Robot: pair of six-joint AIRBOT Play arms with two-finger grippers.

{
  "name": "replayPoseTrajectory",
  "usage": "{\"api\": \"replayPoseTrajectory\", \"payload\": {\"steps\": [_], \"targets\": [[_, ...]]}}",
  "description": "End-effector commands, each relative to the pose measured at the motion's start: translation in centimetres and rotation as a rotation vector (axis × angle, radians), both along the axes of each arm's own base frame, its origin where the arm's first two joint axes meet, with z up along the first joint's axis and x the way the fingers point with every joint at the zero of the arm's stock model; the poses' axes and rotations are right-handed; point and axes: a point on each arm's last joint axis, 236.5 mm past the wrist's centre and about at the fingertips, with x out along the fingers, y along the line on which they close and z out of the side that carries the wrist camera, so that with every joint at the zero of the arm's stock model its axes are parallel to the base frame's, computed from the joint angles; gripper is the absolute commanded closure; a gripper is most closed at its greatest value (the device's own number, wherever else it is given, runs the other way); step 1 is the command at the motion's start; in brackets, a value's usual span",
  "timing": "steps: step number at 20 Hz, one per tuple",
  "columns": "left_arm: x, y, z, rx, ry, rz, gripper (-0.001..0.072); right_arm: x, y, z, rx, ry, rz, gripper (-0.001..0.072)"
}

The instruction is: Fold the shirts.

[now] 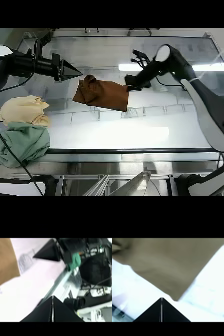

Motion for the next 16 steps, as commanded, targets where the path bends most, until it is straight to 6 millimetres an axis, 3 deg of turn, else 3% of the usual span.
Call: {"api": "replayPoseTrajectory", "payload": {"steps": [1,2,3,8,14,15,16], "targets": [[-0.6,0.3,0.2,-0.003,-0.001,-0.019,0.0707,-0.9,-5.2,-4.2,-0.028,0.031,-0.169,0.0630],[-0.4,0.3,0.2,-0.002,-0.003,-0.012,0.0707,-0.5,-5.1,-5.6,-0.021,0.033,-0.196,0.0291],[-0.3,0.3,0.2,-0.002,-0.005,-0.008,0.0707,-0.3,-4.4,-6.6,0.002,0.048,-0.211,-0.0002],[-0.5,-0.5,0.2,0.000,-0.010,-0.022,0.0707,2.9,2.0,-8.2,0.346,0.052,-0.273,0.0011],[-0.5,-0.6,0.1,0.002,-0.012,-0.021,0.0707,3.5,6.1,-8.6,0.584,0.167,-0.353,0.0040],[-0.4,-0.6,0.1,0.002,-0.013,-0.017,0.0707,3.8,6.8,-8.2,0.615,0.165,-0.353,0.0230],[-0.4,-0.6,0.1,0.003,-0.013,-0.017,0.0707,4.1,7.2,-7.5,0.644,0.150,-0.353,0.0504]]}}
